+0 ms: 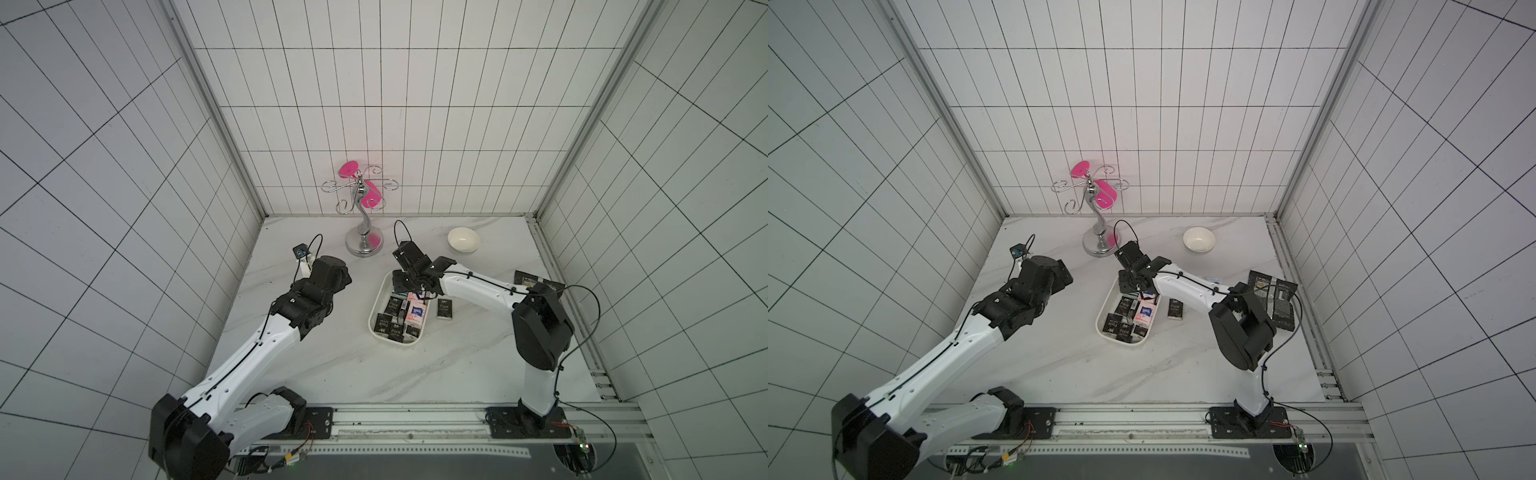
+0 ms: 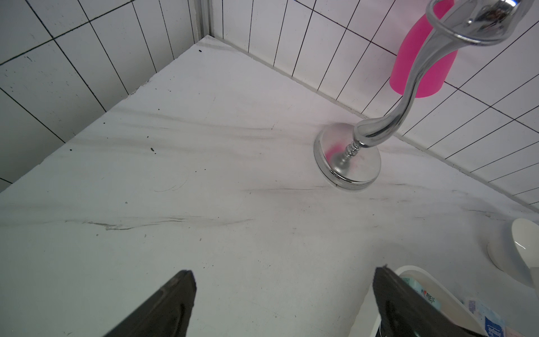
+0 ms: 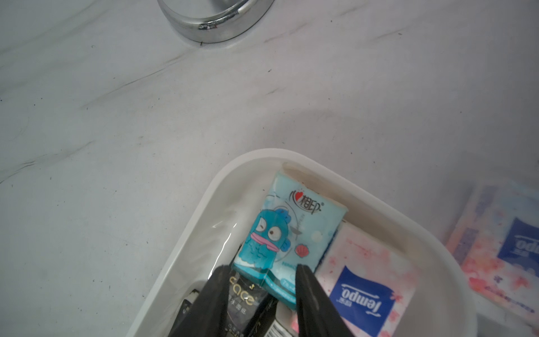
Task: Take the pocket tissues out of the storage box
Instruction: Pick up the pocket tissues from the storage box.
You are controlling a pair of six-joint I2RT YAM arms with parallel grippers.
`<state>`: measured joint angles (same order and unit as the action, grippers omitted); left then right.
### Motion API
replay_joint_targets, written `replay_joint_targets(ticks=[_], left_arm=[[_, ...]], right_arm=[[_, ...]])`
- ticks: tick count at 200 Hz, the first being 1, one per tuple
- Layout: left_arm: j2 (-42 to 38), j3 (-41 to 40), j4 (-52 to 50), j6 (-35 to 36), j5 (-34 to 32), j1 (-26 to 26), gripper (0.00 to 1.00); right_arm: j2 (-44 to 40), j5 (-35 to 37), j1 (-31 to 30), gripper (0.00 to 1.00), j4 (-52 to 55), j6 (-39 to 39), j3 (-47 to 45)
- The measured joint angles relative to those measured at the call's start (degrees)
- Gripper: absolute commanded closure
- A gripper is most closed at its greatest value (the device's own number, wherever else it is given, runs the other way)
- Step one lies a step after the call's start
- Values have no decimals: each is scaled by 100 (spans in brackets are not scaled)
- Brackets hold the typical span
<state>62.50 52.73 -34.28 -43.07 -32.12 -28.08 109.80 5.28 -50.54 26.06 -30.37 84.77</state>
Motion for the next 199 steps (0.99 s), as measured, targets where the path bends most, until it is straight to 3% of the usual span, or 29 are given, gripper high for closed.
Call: replay_joint_targets(ticks=[86,199], left_arm=[[-136,-7,0,2,-39,0,2],[-306,-37,0,4,-42,7,2]], right_arm=[[273,175,-9,47,302,-354,151],[422,-490,297,41,-76,-879,-2]])
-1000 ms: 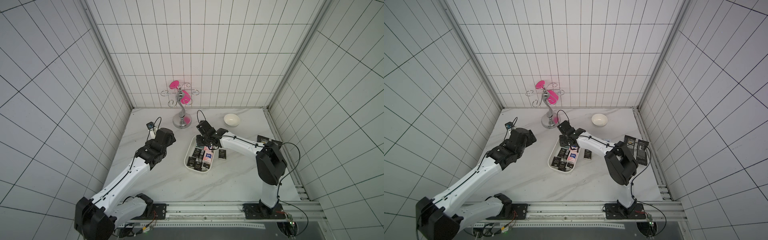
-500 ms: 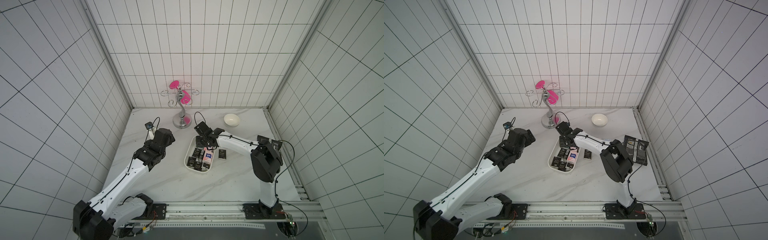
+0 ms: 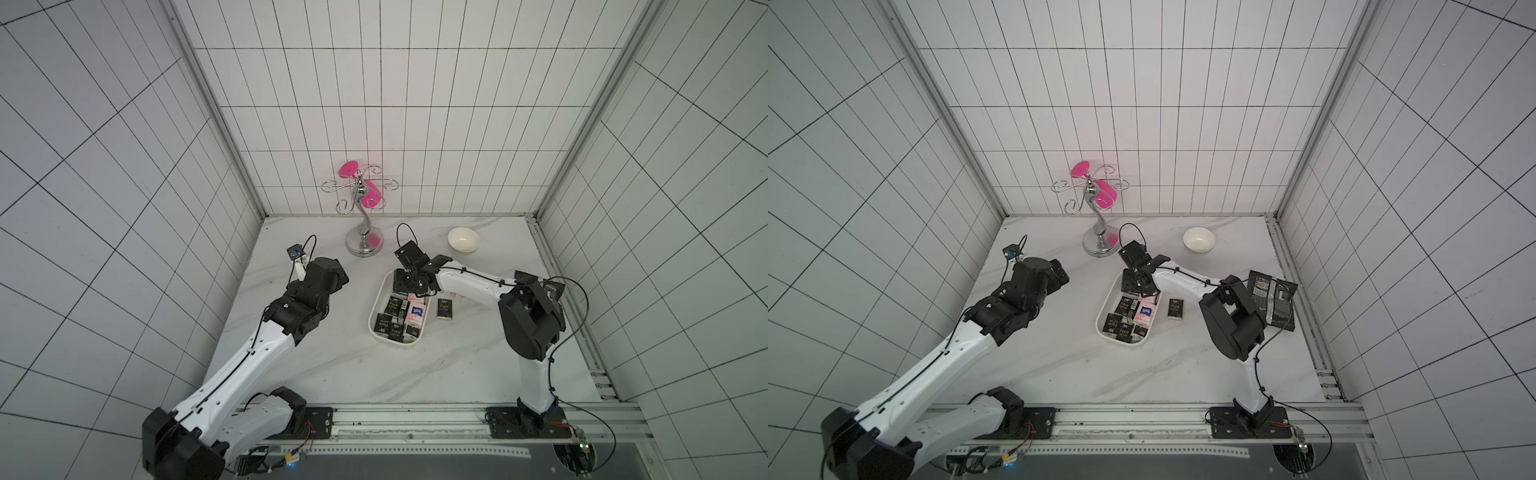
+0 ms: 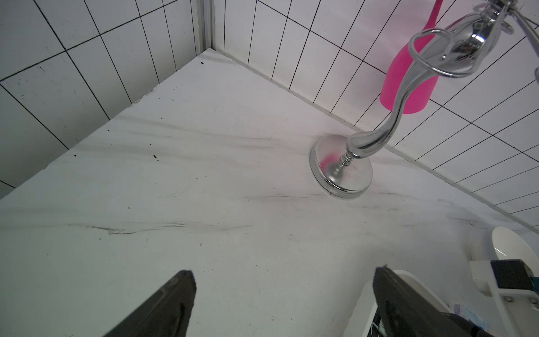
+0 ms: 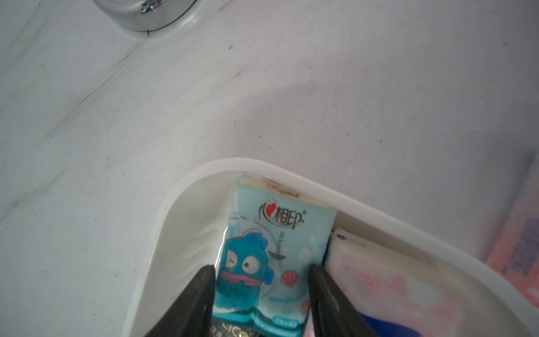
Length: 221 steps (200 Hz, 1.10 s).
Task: Take the pocket tissues out of the storage box
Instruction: Pick up the pocket tissues from the storage box.
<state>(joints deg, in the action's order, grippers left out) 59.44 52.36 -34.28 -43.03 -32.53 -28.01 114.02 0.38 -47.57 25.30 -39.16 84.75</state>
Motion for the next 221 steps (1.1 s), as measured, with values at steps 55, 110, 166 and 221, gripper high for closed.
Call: replay_joint_targets(ticks=[55,110,166,221], left_arm=[[9,0,2,17,2,0,1],[-7,0,24,42,28,9,2],[-9,0,22,42,74,9,1],[-11,0,22,42,111,2,2]], right_arm=[[98,-52,15,37,0,-39,33],[61,2,22,35,31,-31,31],[48,275,13,36,221,-7,7],[-131,557,-13,35,501,17,-96]])
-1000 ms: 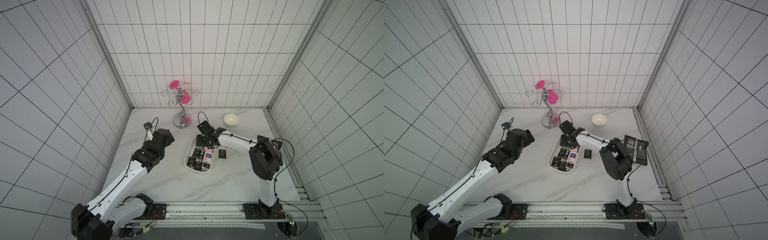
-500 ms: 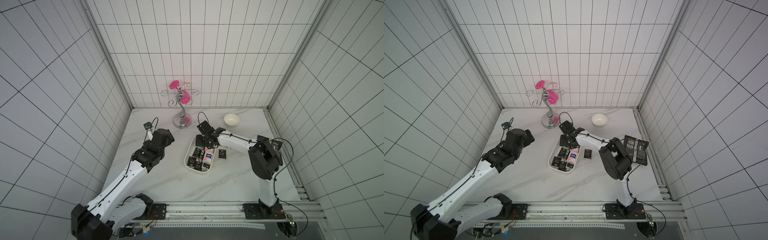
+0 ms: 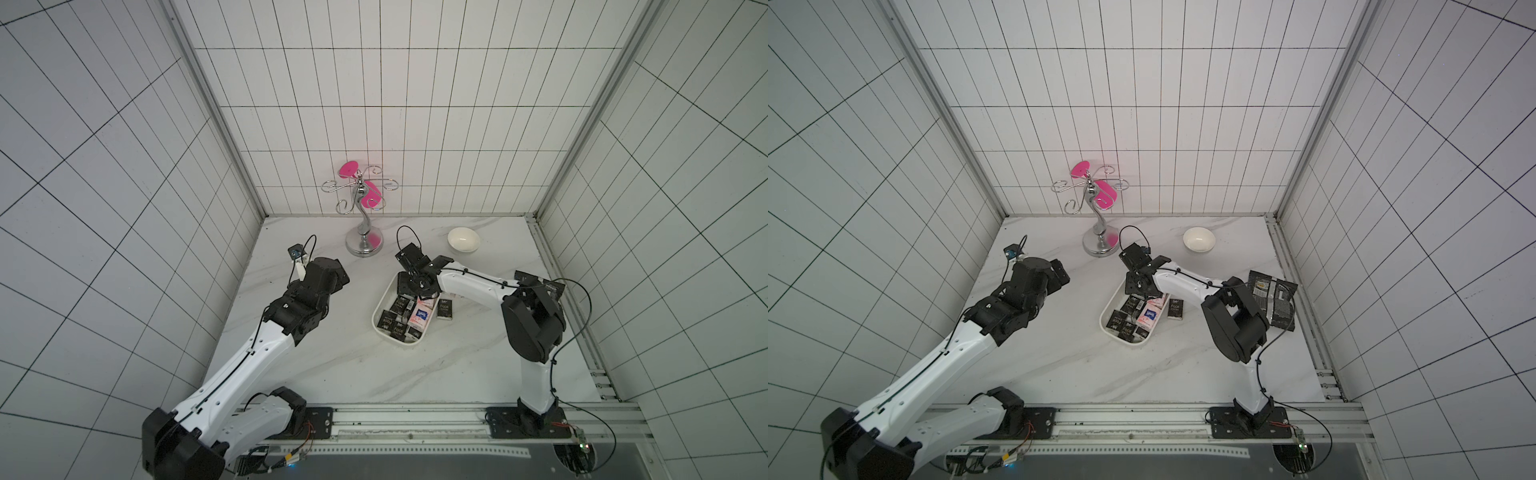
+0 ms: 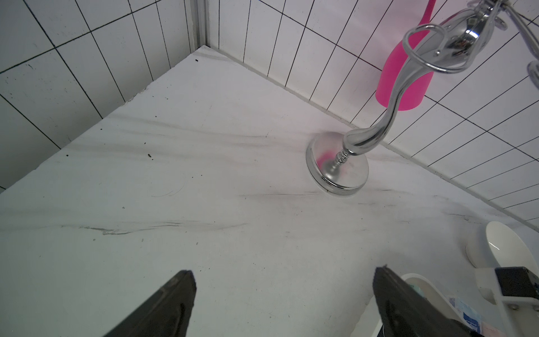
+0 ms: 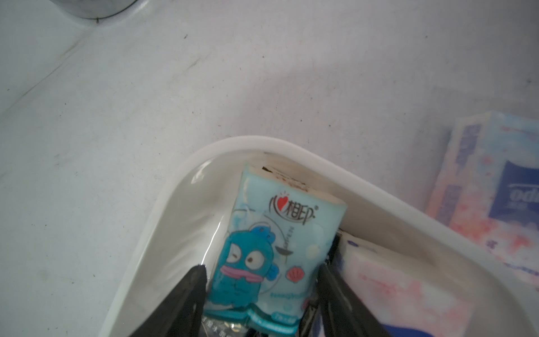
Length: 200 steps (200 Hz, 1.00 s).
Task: Take the pocket tissues out of the storage box
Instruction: Pick up the pocket tissues from the storage box.
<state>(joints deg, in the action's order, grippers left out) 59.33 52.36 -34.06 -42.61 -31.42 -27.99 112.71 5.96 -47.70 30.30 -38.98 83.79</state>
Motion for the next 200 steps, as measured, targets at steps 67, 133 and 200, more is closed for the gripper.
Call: replay_joint_targets(ticks=[67,133,200], left_arm=[[-33,2,-2,13,0,0,2],[-260,2,-11,20,-50,2,1],[-291,2,-72,15,-52,0,2]], right_arm=[[81,-37,7,36,87,-98,17],[463,-254,-11,54,-4,-136,326],[730,-369,-319,58,-42,-114,815]])
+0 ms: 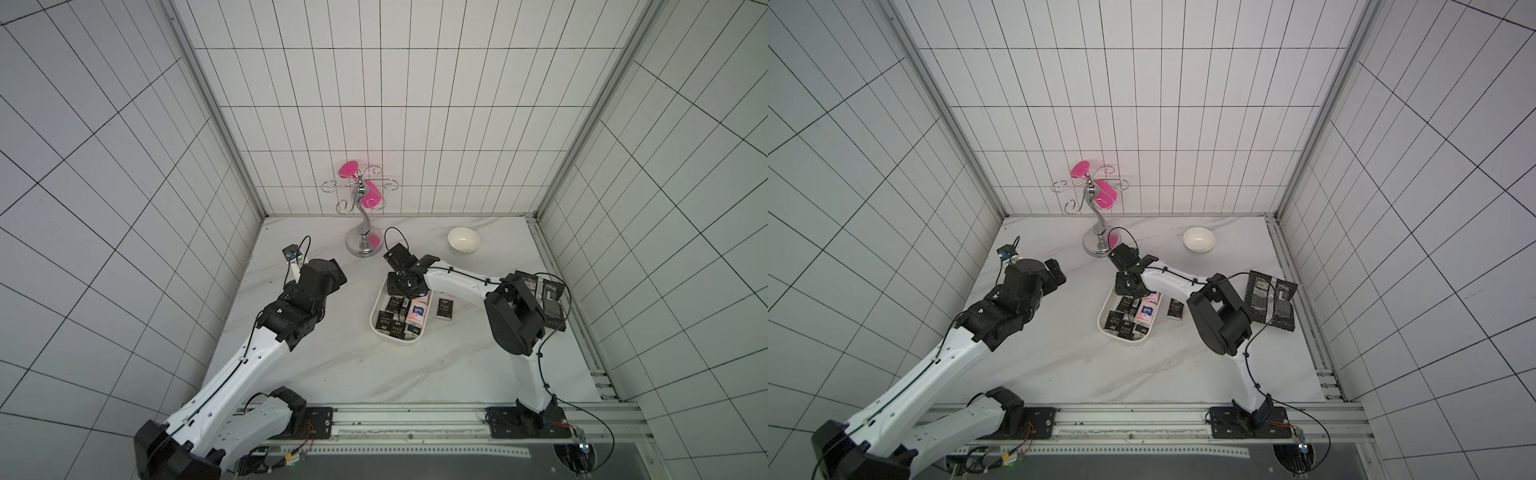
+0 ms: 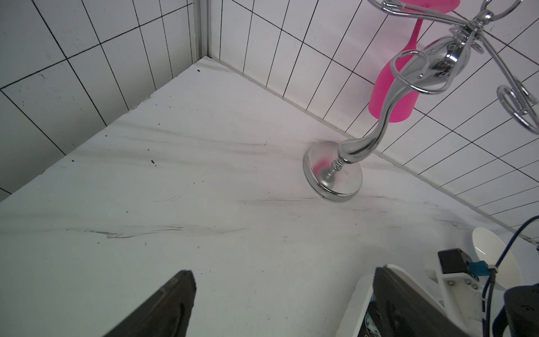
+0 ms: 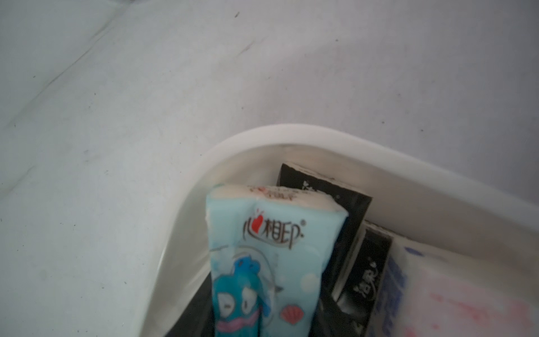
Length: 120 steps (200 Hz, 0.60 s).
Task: Take the pocket tissues out of the storage box
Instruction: Pick up the pocket tissues from the storage box, then place the pocket tissues at the center of the board.
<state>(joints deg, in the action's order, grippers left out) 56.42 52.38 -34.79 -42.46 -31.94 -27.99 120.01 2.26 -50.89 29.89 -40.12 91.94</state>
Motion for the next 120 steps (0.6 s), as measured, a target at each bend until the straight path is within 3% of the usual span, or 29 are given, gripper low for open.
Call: replay_joint_targets(ticks=[54,120], left_arm=[[0,0,-20,-2,0,0,2],[39,35,-17,-9,-2,0,2]], right_arm=[[-358,-11,-164,57,-22,81,-70],[-2653,76,39,55,-181,153,-1572]])
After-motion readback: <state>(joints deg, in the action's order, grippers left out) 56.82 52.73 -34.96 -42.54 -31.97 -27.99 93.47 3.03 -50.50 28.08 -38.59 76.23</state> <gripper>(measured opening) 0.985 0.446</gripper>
